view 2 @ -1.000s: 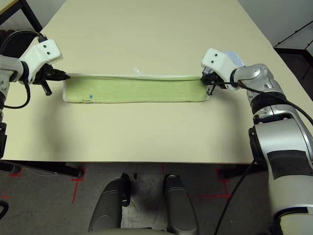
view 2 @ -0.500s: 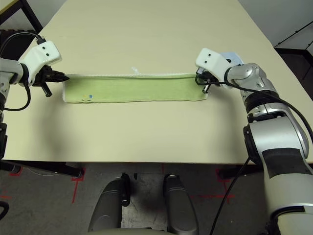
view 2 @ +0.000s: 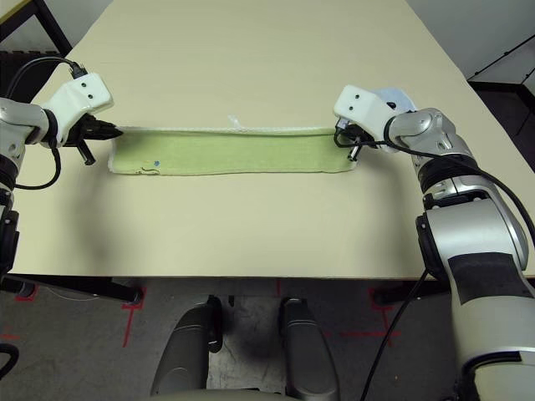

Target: Fold the towel and set it aside.

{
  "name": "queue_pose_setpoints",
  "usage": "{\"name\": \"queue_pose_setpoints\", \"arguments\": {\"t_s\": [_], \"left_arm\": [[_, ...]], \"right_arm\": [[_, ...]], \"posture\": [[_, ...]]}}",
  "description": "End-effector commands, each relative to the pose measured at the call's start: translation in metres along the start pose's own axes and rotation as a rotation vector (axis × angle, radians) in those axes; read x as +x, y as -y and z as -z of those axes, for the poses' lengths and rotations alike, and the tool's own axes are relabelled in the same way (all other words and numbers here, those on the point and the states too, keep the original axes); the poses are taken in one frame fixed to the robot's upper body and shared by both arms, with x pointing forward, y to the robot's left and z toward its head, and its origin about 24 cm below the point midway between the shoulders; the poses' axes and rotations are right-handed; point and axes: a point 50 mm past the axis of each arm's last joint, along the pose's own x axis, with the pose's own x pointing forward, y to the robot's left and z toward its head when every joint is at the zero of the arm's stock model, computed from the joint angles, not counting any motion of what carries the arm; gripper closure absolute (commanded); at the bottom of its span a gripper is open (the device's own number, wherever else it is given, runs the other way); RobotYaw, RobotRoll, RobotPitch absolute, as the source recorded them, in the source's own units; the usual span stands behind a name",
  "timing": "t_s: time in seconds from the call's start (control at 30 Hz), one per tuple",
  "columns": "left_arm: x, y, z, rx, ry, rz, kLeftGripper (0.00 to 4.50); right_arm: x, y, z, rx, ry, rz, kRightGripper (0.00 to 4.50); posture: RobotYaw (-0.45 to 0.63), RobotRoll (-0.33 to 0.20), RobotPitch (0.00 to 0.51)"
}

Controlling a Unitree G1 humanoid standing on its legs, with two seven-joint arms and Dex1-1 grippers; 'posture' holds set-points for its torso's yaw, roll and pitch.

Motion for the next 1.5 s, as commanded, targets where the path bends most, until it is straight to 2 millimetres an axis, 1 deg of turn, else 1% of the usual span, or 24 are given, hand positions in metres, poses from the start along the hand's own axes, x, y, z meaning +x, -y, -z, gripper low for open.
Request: {"name": "queue_pose_setpoints", "arguments": {"t_s": [0.03, 0.07, 0.2, 0.27, 0.3, 0.37, 0.43, 0.53, 0.6, 0.67, 0.73, 0.8, 0.87, 0.93, 1.0, 1.1, 1.17, 1.3, 1.33, 1.4, 1.5], "left_arm": [[-0.005, -0.001, 0.015, -0.044, -0.04, -0.026, 3.01], [-0.007, -0.003, 0.014, -0.051, -0.029, -0.036, 2.72], [-0.013, -0.01, 0.01, -0.047, -0.003, -0.08, 1.09], [-0.016, -0.015, 0.006, -0.045, 0.029, -0.138, 0.27], [-0.018, -0.019, 0.003, -0.044, 0.052, -0.186, 0.0], [-0.021, -0.025, -0.005, -0.027, 0.121, -0.283, 0.0], [-0.022, -0.029, -0.008, -0.027, 0.16, -0.345, 0.0], [-0.024, -0.031, -0.013, -0.03, 0.211, -0.398, 0.0], [-0.023, -0.031, -0.016, -0.085, 0.254, -0.382, 0.0], [-0.02, -0.026, -0.021, -0.209, 0.352, -0.259, 0.0], [-0.019, -0.019, -0.032, -0.334, 0.526, -0.056, 0.0], [-0.023, -0.015, -0.044, -0.436, 0.698, 0.108, 0.0], [-0.025, -0.01, -0.051, -0.488, 0.803, 0.234, 0.0], [-0.025, -0.004, -0.054, -0.506, 0.859, 0.318, 0.0], [-0.024, 0.004, -0.055, -0.502, 0.88, 0.371, 0.0], [-0.023, 0.019, -0.051, -0.447, 0.866, 0.413, 0.0], [-0.021, 0.031, -0.043, -0.361, 0.829, 0.435, 0.0], [-0.02, 0.047, -0.027, -0.291, 0.77, 0.451, 0.0], [-0.019, 0.05, -0.021, -0.276, 0.746, 0.449, 0.0], [-0.017, 0.057, -0.012, -0.226, 0.709, 0.448, 0.0], [-0.016, 0.061, -0.006, -0.211, 0.699, 0.453, 0.0]], "right_arm": [[-0.005, -0.001, 0.014, 0.043, -0.024, -0.001, 2.96], [-0.006, 0.0, 0.013, 0.049, -0.011, -0.001, 2.65], [-0.008, 0.004, 0.008, 0.091, 0.052, 0.015, 1.14], [-0.011, 0.007, 0.008, 0.103, 0.061, 0.024, 0.38], [-0.012, 0.008, 0.008, 0.112, 0.065, 0.024, 0.03], [-0.014, 0.009, 0.01, 0.116, 0.065, 0.025, 0.03], [-0.016, 0.01, 0.011, 0.115, 0.063, 0.019, 0.03], [-0.019, 0.011, 0.012, 0.137, 0.083, 0.017, 0.03], [-0.021, 0.013, 0.009, 0.194, 0.16, 0.015, 0.03], [-0.024, 0.014, 0.003, 0.286, 0.301, -0.009, 0.03], [-0.028, 0.014, -0.003, 0.375, 0.451, -0.047, 0.03], [-0.031, 0.015, -0.007, 0.488, 0.593, -0.058, 0.03], [-0.032, 0.014, -0.004, 0.62, 0.693, -0.045, 0.03], [-0.029, 0.01, 0.001, 0.777, 0.75, -0.044, 0.03], [-0.027, 0.003, 0.004, 0.865, 0.781, -0.062, 0.03], [-0.027, -0.003, 0.005, 0.923, 0.808, -0.063, 0.03], [-0.028, -0.006, 0.006, 0.904, 0.801, -0.055, 0.03], [-0.031, -0.007, 0.008, 0.879, 0.778, -0.049, 0.03], [-0.032, -0.008, 0.01, 0.9, 0.774, -0.062, 0.03], [-0.033, -0.011, 0.014, 0.998, 0.739, -0.104, 0.03], [-0.035, -0.014, 0.017, 1.096, 0.71, -0.143, 0.03]], "posture": [[-0.02, 0.0, 0.2], [-0.02, 0.0, 0.2], [-0.01, 0.0, 0.199], [-0.01, 0.0, 0.199], [-0.01, 0.0, 0.199], [0.0, 0.0, 0.2], [0.0, 0.0, 0.199], [0.0, 0.0, 0.199], [-0.01, 0.0, 0.198], [-0.01, 0.0, 0.197], [-0.01, 0.0, 0.197], [-0.01, 0.0, 0.196], [-0.01, 0.0, 0.196], [0.0, 0.0, 0.196], [0.0, 0.0, 0.196], [0.0, 0.0, 0.194], [0.0, 0.0, 0.192], [0.0, 0.0, 0.192], [0.0, 0.0, 0.191], [0.0, 0.0, 0.19], [0.0, 0.0, 0.19]]}}
